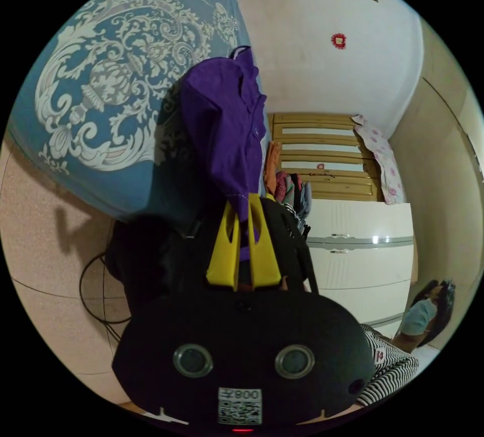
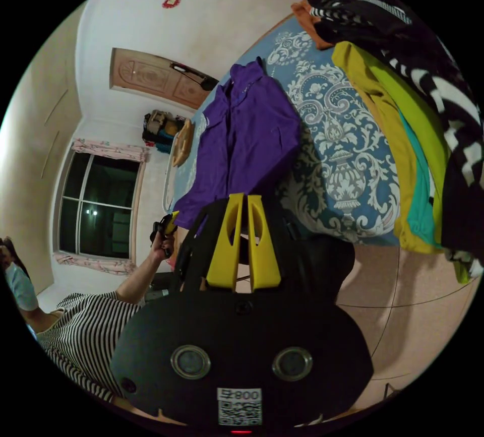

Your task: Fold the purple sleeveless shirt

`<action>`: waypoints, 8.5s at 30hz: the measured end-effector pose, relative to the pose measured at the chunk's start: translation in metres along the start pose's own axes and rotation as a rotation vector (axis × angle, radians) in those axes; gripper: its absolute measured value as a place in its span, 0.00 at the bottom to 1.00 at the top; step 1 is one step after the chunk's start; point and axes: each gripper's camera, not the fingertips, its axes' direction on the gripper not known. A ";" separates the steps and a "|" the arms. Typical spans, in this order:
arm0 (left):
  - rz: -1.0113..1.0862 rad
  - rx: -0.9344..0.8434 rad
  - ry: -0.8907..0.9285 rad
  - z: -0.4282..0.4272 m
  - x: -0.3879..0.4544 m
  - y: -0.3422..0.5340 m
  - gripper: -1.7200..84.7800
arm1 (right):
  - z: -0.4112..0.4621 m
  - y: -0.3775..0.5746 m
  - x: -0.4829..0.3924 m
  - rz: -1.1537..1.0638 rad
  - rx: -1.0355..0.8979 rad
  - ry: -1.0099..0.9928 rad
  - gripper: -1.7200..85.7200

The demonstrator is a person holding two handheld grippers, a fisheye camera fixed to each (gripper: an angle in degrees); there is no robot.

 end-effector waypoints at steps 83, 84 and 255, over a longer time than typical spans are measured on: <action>0.217 0.005 0.087 0.146 0.242 -0.298 0.06 | -0.012 -0.349 -0.271 -0.231 0.083 -0.094 0.03; 0.209 0.013 0.082 0.153 0.241 -0.323 0.06 | -0.009 -0.361 -0.270 -0.229 0.084 -0.091 0.03; -0.099 0.313 0.005 0.032 -0.131 -0.075 0.05 | 0.880 -0.480 -0.425 -0.405 -0.573 0.064 0.02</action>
